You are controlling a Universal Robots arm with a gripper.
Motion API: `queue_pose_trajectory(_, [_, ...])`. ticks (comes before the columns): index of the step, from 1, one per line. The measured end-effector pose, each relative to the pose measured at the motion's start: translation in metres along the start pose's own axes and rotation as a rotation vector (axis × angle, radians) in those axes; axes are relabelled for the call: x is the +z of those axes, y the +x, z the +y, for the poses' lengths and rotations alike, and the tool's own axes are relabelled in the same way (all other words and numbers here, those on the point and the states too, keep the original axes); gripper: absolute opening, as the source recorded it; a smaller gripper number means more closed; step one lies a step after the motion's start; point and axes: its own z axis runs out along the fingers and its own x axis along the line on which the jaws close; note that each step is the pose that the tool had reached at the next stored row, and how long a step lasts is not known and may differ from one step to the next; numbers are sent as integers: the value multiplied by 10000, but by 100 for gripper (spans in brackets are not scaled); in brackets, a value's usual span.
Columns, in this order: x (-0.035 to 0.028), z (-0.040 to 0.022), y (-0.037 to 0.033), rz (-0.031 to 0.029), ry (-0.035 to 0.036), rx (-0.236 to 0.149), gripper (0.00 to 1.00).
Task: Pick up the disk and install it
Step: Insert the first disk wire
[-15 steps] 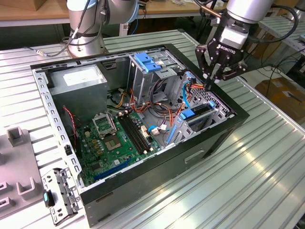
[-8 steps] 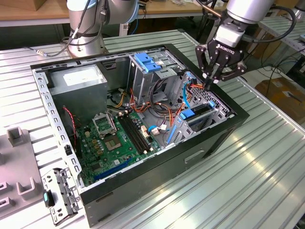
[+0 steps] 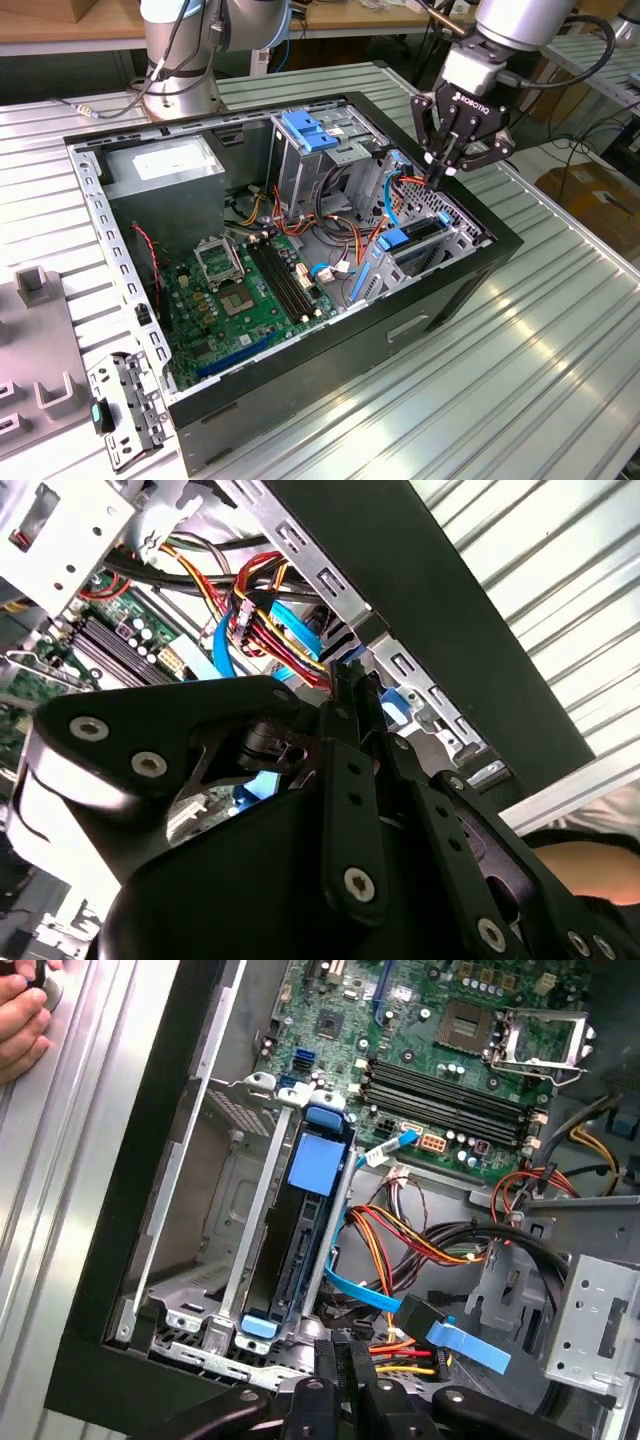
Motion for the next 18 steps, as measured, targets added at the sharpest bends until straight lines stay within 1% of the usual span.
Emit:
queue_pose_trajectory(3, [4, 0, 0, -16, -14, 404, 17])
queue_pose_trajectory(6, [10, -1, 0, -46, -42, 1182, 17])
queue_pose_trajectory(8, [14, -1, -1, -60, -54, 1530, 17])
queue_pose_trajectory(10, [16, -1, -1, -69, -63, 1795, 17])
queue_pose_trajectory(11, [19, 10, -4, -75, -66, 1873, 17])
queue_pose_trajectory(13, [21, 37, -11, -75, -67, 1907, 17])
queue_pose_trajectory(15, [23, 44, -12, -80, -73, 2075, 17])
queue_pose_trajectory(16, [26, 45, -13, -95, -86, 2432, 17])
queue_pose_trajectory(18, [32, 44, -13, -115, -104, 2965, 17])
